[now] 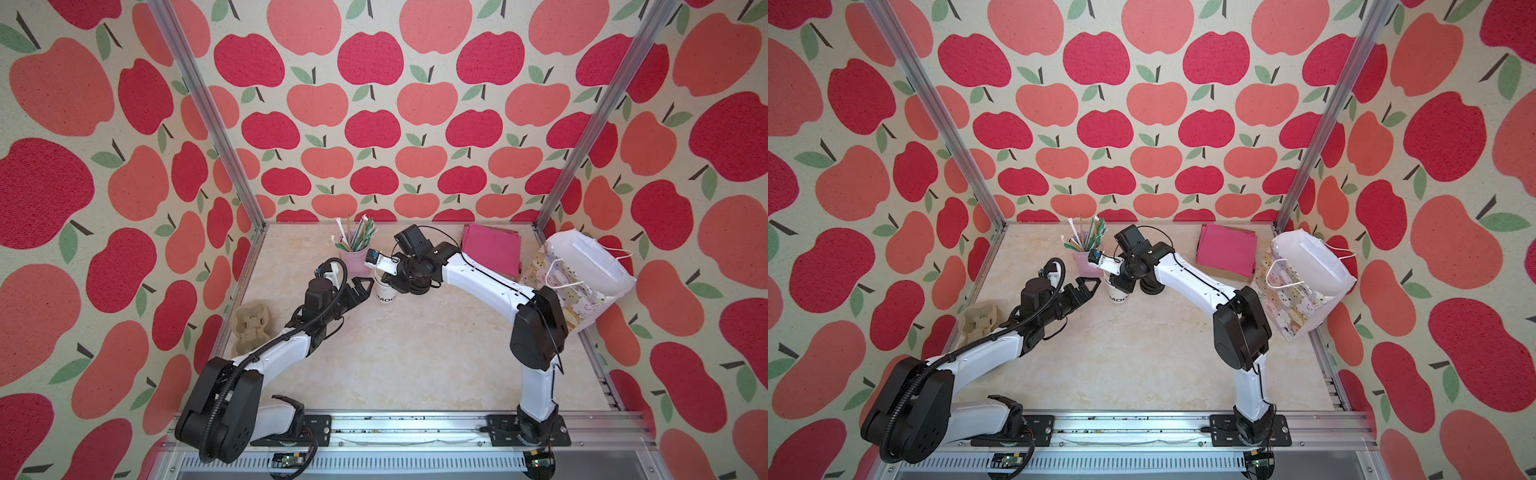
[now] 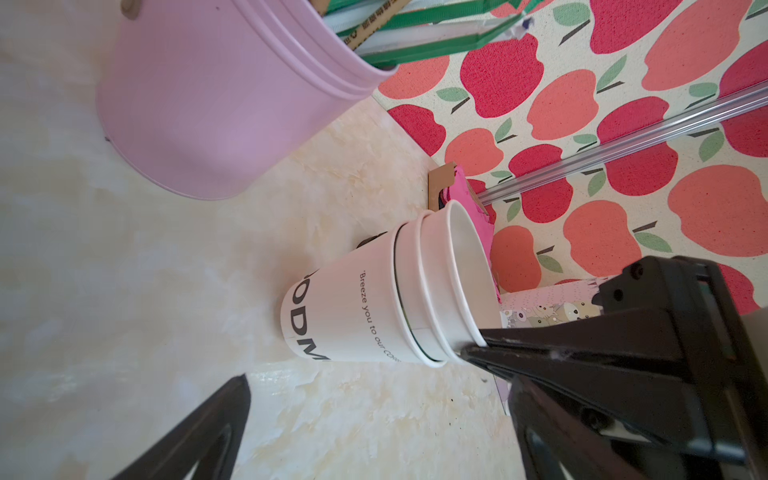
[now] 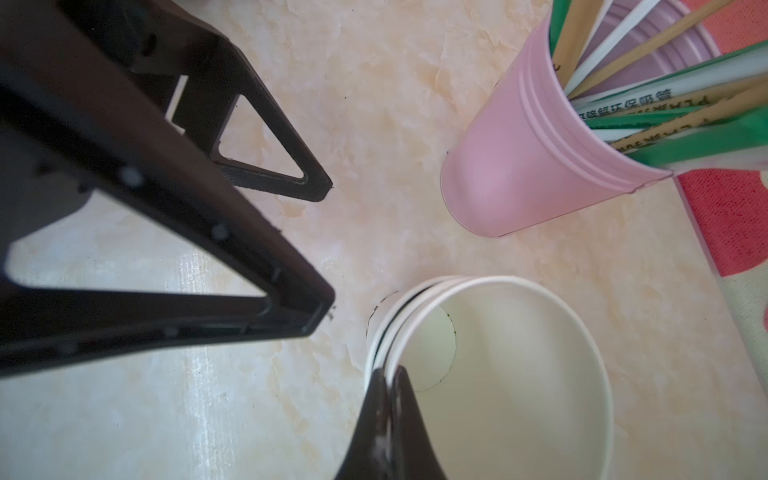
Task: Pack the takeout coffee
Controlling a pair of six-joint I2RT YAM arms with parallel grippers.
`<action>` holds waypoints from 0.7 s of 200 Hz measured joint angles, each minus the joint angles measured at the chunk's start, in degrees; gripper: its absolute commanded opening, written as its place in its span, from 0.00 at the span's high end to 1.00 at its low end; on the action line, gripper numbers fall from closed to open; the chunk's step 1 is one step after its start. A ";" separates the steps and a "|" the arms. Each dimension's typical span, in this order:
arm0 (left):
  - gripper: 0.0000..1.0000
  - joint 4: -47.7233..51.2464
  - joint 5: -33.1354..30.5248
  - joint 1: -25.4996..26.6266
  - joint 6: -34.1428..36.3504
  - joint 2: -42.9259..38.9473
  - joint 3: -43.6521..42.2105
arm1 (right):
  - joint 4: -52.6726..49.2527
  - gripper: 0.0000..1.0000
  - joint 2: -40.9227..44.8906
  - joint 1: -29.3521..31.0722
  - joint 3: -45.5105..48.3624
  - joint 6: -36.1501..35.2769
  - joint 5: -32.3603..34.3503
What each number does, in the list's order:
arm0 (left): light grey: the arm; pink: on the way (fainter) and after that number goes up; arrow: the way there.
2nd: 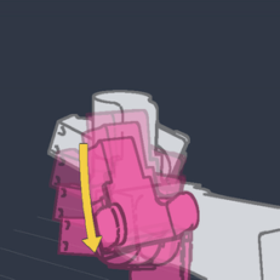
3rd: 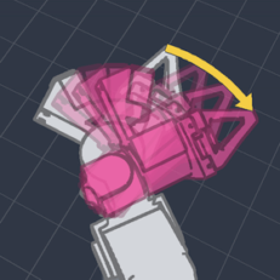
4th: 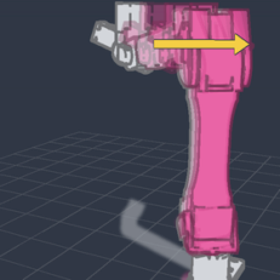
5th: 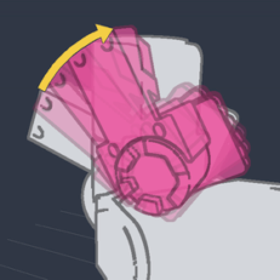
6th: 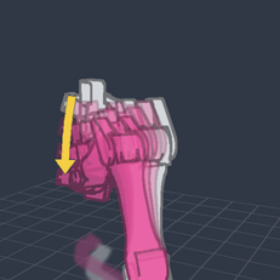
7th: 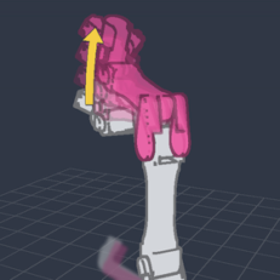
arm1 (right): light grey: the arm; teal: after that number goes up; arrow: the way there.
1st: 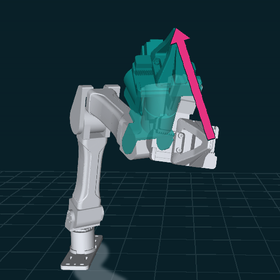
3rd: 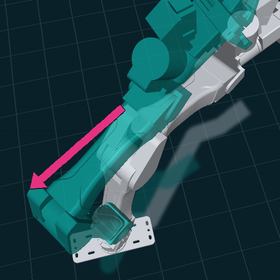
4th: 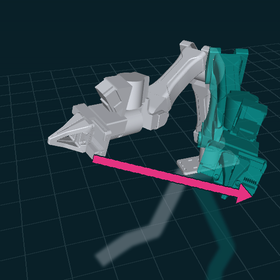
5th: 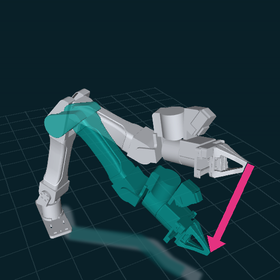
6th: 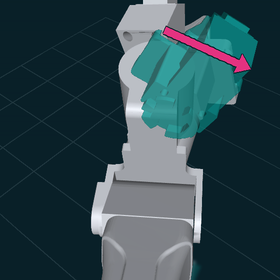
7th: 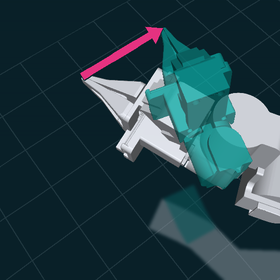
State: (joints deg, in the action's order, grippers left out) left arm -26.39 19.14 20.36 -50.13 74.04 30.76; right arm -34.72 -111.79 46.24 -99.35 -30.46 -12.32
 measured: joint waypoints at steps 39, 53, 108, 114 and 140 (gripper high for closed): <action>0.00 -0.28 0.90 0.39 -0.59 2.19 1.09 | 0.52 1.00 1.20 0.15 0.87 -0.20 -0.72; 0.00 -0.31 0.96 0.59 -0.70 2.93 1.14 | 0.72 1.00 1.33 0.17 1.14 -0.22 -0.87; 0.00 -0.24 1.27 0.81 -1.46 4.33 1.62 | 0.79 1.00 1.33 0.28 1.66 -0.61 -1.97; 0.00 -0.24 1.27 0.81 -1.44 4.42 1.70 | 0.81 1.00 1.33 0.28 1.66 -0.68 -2.08; 0.00 -0.15 1.27 0.81 -1.44 4.94 1.92 | 0.79 1.00 1.33 0.48 1.68 -1.05 -2.19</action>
State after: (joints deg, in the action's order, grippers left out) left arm -26.55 20.40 21.17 -51.57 78.98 32.69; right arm -33.93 -110.45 46.72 -97.67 -31.51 -14.50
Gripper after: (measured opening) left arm 0.997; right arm 0.055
